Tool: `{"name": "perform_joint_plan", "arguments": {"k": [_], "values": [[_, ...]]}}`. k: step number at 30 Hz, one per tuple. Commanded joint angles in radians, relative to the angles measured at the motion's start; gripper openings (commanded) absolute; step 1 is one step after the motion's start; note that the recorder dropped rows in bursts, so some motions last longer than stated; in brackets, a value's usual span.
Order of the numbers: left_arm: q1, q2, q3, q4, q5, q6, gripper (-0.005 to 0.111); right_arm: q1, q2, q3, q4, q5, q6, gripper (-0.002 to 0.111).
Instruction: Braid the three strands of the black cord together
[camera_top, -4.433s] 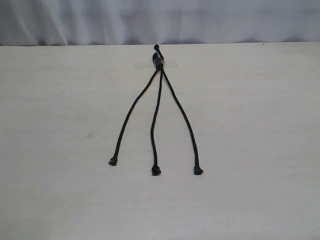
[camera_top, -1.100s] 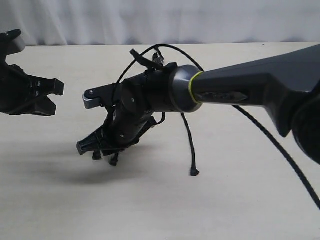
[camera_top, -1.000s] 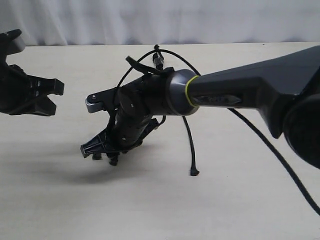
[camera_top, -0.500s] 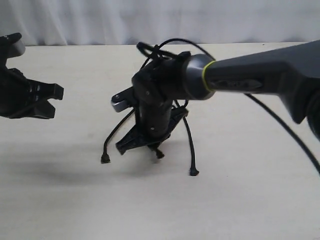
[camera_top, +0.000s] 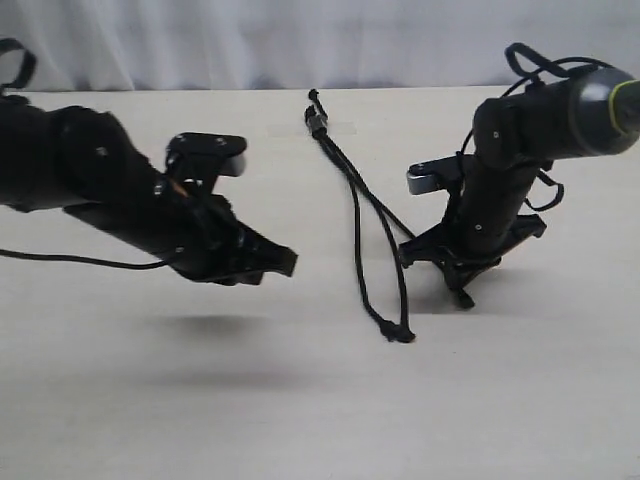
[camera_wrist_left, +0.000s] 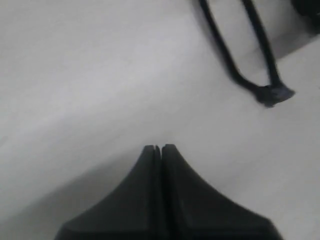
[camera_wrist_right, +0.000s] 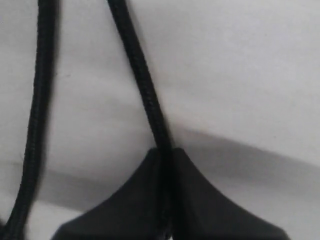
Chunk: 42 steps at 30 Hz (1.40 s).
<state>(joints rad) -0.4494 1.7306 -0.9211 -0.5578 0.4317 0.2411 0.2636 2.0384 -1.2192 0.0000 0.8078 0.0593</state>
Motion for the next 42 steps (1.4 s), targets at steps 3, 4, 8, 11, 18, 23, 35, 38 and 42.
{"name": "perform_joint_plan", "arguments": {"k": [3,4,8,11,18,23,35,38,42], "values": [[-0.105,0.119,-0.217,-0.039,0.072,-0.009,0.028,-0.099,-0.013,0.028,0.197,0.008,-0.153,0.046],[-0.115,0.126,-0.235,-0.039,0.067,-0.009,0.034,-0.113,-0.025,0.028,0.197,0.02,-0.153,0.05],[-0.156,0.18,-0.294,-0.073,0.069,-0.009,0.046,-0.208,-0.092,0.028,0.25,0.045,-0.153,0.052],[-0.188,0.263,-0.365,-0.083,0.116,-0.014,0.046,-0.3,-0.135,0.028,0.365,0.041,-0.174,0.052],[-0.252,0.458,-0.594,0.081,0.214,-0.213,0.046,-0.37,-0.157,0.028,0.497,0.052,-0.258,0.051],[-0.272,0.566,-0.724,0.216,0.313,-0.312,0.045,-0.366,-0.157,0.028,0.536,0.05,-0.275,0.051],[-0.394,0.655,-0.829,0.741,0.44,-0.532,0.0,-0.366,-0.157,0.028,0.561,0.03,-0.291,0.046],[-0.397,0.626,-0.883,0.738,0.489,-0.532,0.0,-0.366,-0.157,0.028,0.561,0.033,-0.302,0.038],[-0.365,0.56,-0.94,0.795,0.542,-0.535,0.0,-0.366,-0.157,0.028,0.585,0.057,-0.291,0.036]]}}
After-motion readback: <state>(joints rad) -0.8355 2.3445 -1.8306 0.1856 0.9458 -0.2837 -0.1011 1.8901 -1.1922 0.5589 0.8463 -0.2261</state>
